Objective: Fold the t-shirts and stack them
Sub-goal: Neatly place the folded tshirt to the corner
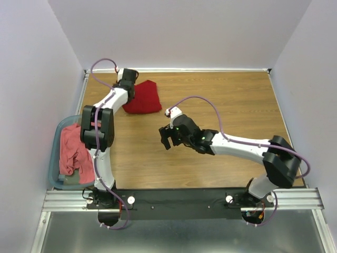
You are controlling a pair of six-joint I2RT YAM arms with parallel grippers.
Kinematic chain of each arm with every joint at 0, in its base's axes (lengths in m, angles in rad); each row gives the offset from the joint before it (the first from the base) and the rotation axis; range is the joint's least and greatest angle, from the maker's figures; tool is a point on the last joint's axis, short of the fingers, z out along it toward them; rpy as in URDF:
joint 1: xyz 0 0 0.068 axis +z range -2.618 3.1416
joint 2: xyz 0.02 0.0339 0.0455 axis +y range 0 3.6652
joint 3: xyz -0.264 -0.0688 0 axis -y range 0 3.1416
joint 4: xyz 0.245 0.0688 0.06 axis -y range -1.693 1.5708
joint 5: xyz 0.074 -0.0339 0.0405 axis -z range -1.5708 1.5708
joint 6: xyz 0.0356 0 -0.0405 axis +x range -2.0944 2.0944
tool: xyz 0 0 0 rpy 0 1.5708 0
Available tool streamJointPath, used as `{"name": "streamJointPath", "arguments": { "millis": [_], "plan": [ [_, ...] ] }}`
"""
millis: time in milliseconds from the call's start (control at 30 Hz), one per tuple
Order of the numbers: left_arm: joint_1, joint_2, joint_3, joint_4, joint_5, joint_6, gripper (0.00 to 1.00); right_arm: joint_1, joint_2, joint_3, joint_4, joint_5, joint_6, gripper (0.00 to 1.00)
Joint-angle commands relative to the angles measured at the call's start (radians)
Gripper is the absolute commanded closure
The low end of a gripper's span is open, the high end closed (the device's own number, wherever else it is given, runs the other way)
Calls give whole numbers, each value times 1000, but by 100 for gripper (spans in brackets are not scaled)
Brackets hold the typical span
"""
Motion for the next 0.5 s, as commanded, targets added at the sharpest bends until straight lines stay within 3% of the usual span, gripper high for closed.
{"name": "streamJointPath", "arguments": {
  "millis": [0,200,467],
  "plan": [
    [70,69,139,-116,-306,168,100,5,-89,-62,-80,22,21,9],
    [129,192,297,-133,-455,254,100,5,-187,-98,-167,8,80,9],
    [175,322,391,-19,-525,469,99,5,-225,-70,-279,-26,176,9]
  ]
}}
